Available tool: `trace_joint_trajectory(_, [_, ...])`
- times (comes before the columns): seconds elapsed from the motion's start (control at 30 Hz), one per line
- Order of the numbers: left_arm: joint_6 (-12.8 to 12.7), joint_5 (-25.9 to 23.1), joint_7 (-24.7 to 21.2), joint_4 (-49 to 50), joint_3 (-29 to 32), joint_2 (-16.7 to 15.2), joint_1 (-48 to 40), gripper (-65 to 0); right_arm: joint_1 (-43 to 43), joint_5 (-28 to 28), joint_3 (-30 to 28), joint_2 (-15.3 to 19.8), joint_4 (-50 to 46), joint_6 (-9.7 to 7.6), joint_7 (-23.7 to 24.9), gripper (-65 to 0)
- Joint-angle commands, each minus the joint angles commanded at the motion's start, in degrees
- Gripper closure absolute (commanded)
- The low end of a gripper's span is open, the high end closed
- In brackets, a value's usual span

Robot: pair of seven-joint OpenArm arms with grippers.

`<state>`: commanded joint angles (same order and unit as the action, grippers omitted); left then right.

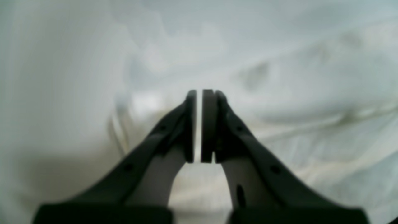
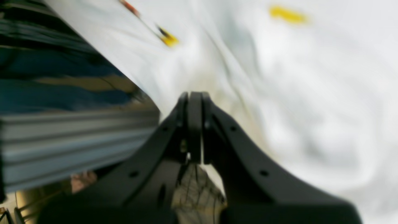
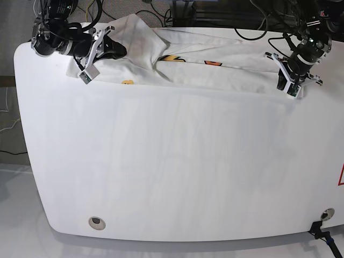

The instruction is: Fold the T-shirt properly

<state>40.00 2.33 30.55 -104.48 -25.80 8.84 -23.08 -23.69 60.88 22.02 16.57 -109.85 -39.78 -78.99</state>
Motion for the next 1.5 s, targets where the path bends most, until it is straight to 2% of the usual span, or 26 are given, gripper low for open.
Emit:
trace_joint_trajectory(0.1, [0.0, -0.1, 0.0, 3.0, 0.0, -1.1, -0.2, 0.0, 0.5, -5.3, -0.1, -0.4, 2.5, -0.18, 0.2, 0.0])
trace_joint_trajectory(0.2, [0.0, -0.1, 0.0, 7.7, 0.3, -1.1, 0.8, 0.0, 2.1, -7.4, -0.1, -0.8, 7.4, -0.18, 0.9, 0.0])
trace_joint_trajectory(0.3, [0.0, -0.1, 0.0, 12.7, 1.0, -1.0, 3.3, 0.0, 3.8, -7.5, -0.1, -0.7, 14.1, -0.18, 2.3, 0.0])
trace_joint_trajectory(0.43, [0.0, -0.1, 0.0, 18.4, 1.0, -0.8, 6.1, 0.0, 4.4, -7.5, -0.7, 0.7, 20.3, -0.18, 7.1, 0.0])
trace_joint_trajectory(0.53, [0.0, -0.1, 0.0, 21.2, 1.0, -0.7, 8.0, 0.0, 7.7, -7.6, -5.5, 3.5, 25.2, -0.18, 10.0, 0.0])
trace_joint_trajectory(0.67, [0.0, -0.1, 0.0, 22.2, 1.0, -0.7, 10.0, 0.0, 12.7, -7.6, -8.8, 5.2, 30.9, -0.18, 13.5, 0.0])
trace_joint_trajectory(0.83, [0.0, -0.1, 0.0, 22.2, 1.0, -0.7, 10.8, 0.0, 18.3, -7.6, -10.6, 6.2, 34.4, -0.18, 14.3, 0.0])
trace_joint_trajectory(0.9, [0.0, -0.1, 0.0, 22.2, 0.8, 0.4, 10.7, 0.0, 19.7, -7.8, -10.7, 6.2, 36.0, -0.18, 14.3, 0.0])
trace_joint_trajectory(1.1, [0.0, 0.0, 0.0, 22.2, 0.7, 3.0, 10.8, 0.0, 24.5, -16.2, -17.8, 6.2, 36.7, -0.18, 14.4, 0.0])
trace_joint_trajectory(1.23, [0.0, 0.0, 0.0, 22.1, 0.7, 4.1, 10.9, 0.0, 24.8, -16.3, -21.7, 6.2, 36.5, -0.18, 14.4, 0.0])
trace_joint_trajectory(1.33, [0.0, 0.0, 0.0, 21.9, 0.7, 4.1, 11.0, 0.0, 24.4, -16.3, -22.4, 6.2, 36.0, -0.18, 14.4, 0.0])
trace_joint_trajectory(1.5, [0.0, 0.0, 0.0, 21.9, 0.7, 4.5, 12.7, 0.0, 23.5, -16.4, -22.2, 6.2, 27.5, 0.0, 14.4, 0.0])
